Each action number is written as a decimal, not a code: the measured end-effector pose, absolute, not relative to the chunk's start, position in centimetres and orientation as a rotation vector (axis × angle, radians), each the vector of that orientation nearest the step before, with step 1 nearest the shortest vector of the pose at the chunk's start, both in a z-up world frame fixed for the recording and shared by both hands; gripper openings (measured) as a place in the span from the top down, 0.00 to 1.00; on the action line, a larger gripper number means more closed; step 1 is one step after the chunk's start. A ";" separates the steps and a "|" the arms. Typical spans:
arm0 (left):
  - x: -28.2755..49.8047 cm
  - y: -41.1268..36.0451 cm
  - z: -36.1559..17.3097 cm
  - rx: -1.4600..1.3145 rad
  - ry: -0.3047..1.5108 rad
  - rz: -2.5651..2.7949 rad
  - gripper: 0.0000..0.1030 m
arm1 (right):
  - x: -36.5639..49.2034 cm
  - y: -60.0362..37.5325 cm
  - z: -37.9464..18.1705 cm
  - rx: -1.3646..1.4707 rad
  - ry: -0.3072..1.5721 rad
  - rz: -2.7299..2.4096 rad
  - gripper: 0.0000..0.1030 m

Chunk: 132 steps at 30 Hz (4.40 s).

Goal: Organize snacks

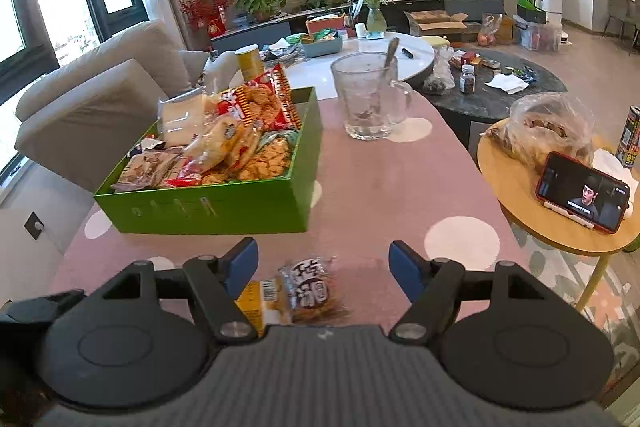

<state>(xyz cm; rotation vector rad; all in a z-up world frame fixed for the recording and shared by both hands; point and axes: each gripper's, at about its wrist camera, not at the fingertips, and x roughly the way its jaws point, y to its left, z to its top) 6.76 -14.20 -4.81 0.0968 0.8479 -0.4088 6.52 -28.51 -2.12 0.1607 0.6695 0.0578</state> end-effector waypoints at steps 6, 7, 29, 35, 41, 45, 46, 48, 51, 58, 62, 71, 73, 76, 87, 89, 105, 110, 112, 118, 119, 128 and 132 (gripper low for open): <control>6.2 -15.3 -6.0 0.226 0.840 -0.453 0.18 | 7.2 -29.1 -3.2 0.176 0.699 0.073 0.26; 6.2 -15.5 -6.0 0.256 0.829 -0.461 0.18 | 7.3 -29.1 -3.4 0.180 0.704 0.075 0.26; 10.2 -16.6 -7.0 0.330 0.800 -0.574 0.48 | 8.9 -29.6 -5.0 0.200 0.769 0.082 0.26; 9.6 -14.5 -6.9 0.296 0.795 -0.510 0.50 | 9.3 -28.9 -5.1 0.180 0.782 0.094 0.26; 9.8 -11.2 -6.0 0.232 0.780 -0.419 0.50 | 9.8 -27.4 -5.6 0.097 0.807 0.126 0.26; 9.8 -9.5 -5.2 0.209 0.750 -0.360 0.50 | 10.1 -25.9 -6.6 0.011 0.839 0.158 0.25; 9.8 -9.2 -5.1 0.202 0.747 -0.353 0.50 | 10.2 -25.5 -6.8 -0.017 0.844 0.165 0.24; 9.9 -8.9 -4.9 0.186 0.743 -0.344 0.50 | 10.4 -24.7 -7.4 -0.068 0.856 0.167 0.22; 9.9 -8.5 -4.7 0.172 0.738 -0.341 0.50 | 10.8 -24.3 -7.8 -0.105 0.872 0.128 0.22; 9.7 -8.2 -4.8 0.160 0.737 -0.351 0.50 | 10.8 -24.4 -7.8 -0.115 0.870 0.108 0.22; 9.8 -8.3 -4.9 0.158 0.740 -0.354 0.50 | 11.0 -24.2 -7.9 -0.112 0.868 0.104 0.22; 9.7 -8.2 -4.9 0.154 0.741 -0.353 0.50 | 10.5 -23.9 -7.4 -0.100 0.858 0.109 0.23; 9.6 -8.2 -4.9 0.153 0.738 -0.356 0.50 | 10.3 -23.6 -7.4 -0.106 0.857 0.119 0.23; 9.5 -8.2 -4.8 0.152 0.737 -0.354 0.50 | 9.7 -23.2 -7.1 -0.116 0.840 0.119 0.23; 8.4 -7.0 -3.4 0.122 0.693 -0.337 0.50 | 8.1 -21.9 -4.2 -0.135 0.740 0.129 0.23; 8.2 -6.6 -3.1 0.116 0.684 -0.330 0.50 | 7.9 -21.6 -3.6 -0.135 0.721 0.133 0.23; 8.6 -4.3 -0.6 0.090 0.601 -0.277 0.50 | 8.2 -19.1 -0.4 -0.130 0.622 0.191 0.23; 9.5 -3.8 0.2 0.086 0.579 -0.258 0.50 | 9.2 -18.5 0.3 -0.114 0.602 0.202 0.23; 9.9 -3.6 0.5 0.089 0.568 -0.254 0.50 | 9.7 -18.3 0.5 -0.109 0.596 0.205 0.23; 11.5 -3.1 1.3 0.083 0.547 -0.234 0.50 | 11.3 -18.6 1.3 -0.060 0.576 0.230 0.23; 11.8 -2.9 1.4 0.079 0.546 -0.228 0.50 | 11.8 -19.0 1.6 -0.037 0.573 0.240 0.23; 16.4 -2.6 2.3 0.040 0.553 -0.209 0.50 | 16.5 -20.5 3.2 0.071 0.571 0.215 0.23; 18.2 -3.8 1.9 0.049 0.561 -0.231 0.50 | 17.4 -20.8 2.2 0.073 0.594 0.199 0.23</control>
